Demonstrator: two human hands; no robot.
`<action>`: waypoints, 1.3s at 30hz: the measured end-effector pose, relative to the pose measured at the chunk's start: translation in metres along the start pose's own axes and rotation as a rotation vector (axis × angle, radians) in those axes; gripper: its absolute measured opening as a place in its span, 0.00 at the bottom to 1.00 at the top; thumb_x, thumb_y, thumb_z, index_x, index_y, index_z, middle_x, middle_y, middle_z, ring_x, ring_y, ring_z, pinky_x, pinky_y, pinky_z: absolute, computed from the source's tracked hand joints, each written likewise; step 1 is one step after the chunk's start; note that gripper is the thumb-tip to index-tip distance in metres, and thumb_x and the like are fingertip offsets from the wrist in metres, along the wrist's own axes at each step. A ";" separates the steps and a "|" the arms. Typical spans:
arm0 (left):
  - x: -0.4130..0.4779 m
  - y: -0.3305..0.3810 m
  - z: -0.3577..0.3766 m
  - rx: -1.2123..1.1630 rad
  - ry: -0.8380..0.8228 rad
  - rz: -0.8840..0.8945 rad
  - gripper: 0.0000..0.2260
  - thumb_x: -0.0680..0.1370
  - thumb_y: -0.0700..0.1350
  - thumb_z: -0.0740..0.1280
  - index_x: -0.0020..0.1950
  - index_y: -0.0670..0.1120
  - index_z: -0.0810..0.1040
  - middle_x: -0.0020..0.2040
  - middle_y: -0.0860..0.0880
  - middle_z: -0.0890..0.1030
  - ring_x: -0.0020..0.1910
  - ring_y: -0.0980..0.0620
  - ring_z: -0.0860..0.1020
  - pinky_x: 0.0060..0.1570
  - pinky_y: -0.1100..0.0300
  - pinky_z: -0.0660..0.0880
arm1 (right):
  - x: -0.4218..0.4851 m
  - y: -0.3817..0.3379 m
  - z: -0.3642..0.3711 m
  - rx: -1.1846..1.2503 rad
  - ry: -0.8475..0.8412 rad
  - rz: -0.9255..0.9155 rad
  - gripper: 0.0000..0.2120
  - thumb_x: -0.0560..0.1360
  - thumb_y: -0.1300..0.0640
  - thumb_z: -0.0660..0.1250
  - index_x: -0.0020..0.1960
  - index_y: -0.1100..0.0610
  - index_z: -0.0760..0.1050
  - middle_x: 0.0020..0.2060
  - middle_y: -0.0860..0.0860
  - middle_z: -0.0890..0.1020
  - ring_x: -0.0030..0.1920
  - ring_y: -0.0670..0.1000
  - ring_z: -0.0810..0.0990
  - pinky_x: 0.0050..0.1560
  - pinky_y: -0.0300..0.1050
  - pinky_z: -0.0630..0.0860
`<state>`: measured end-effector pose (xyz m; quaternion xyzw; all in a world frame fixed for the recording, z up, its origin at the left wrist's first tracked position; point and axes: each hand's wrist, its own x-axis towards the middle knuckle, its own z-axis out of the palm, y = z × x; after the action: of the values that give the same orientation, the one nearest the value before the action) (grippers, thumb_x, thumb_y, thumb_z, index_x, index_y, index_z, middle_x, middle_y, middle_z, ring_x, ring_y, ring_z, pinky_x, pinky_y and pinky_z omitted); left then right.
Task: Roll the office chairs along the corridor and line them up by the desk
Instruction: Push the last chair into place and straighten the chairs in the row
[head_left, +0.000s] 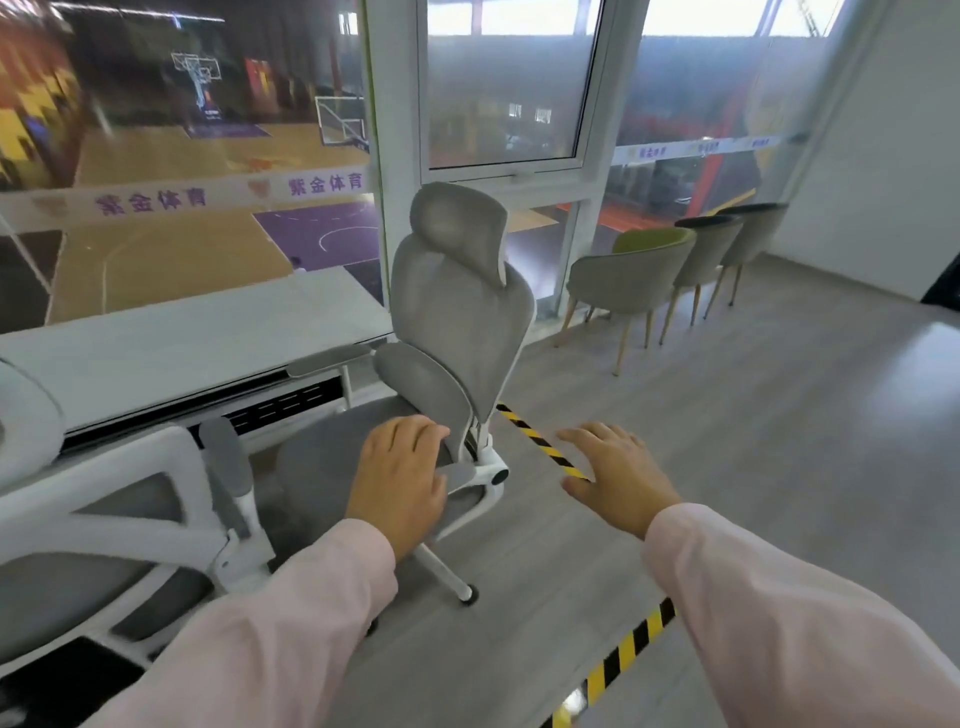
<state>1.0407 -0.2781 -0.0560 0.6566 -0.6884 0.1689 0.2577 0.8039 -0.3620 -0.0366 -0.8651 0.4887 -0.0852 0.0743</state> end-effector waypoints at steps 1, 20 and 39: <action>0.010 0.004 0.008 0.003 -0.007 -0.005 0.24 0.56 0.41 0.78 0.50 0.46 0.78 0.47 0.49 0.78 0.50 0.52 0.66 0.55 0.58 0.62 | 0.006 0.010 -0.002 0.000 0.002 0.000 0.26 0.76 0.48 0.64 0.72 0.47 0.63 0.68 0.46 0.68 0.69 0.49 0.63 0.69 0.45 0.57; 0.308 0.004 0.200 -0.083 -0.221 -0.099 0.22 0.76 0.48 0.65 0.68 0.47 0.67 0.69 0.48 0.67 0.69 0.48 0.63 0.69 0.55 0.58 | 0.293 0.175 -0.038 -0.020 -0.032 -0.064 0.24 0.77 0.49 0.63 0.72 0.47 0.63 0.68 0.46 0.69 0.70 0.50 0.63 0.70 0.46 0.57; 0.394 0.054 0.284 -0.148 -0.259 -0.676 0.28 0.77 0.34 0.57 0.75 0.49 0.56 0.77 0.54 0.50 0.75 0.55 0.48 0.64 0.73 0.42 | 0.581 0.201 -0.024 0.262 -0.120 -0.637 0.27 0.76 0.54 0.66 0.72 0.53 0.63 0.69 0.51 0.67 0.69 0.53 0.65 0.69 0.50 0.63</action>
<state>0.9480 -0.7578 -0.0528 0.8425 -0.4697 -0.0606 0.2568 0.9262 -0.9650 -0.0128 -0.9607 0.1741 -0.1151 0.1828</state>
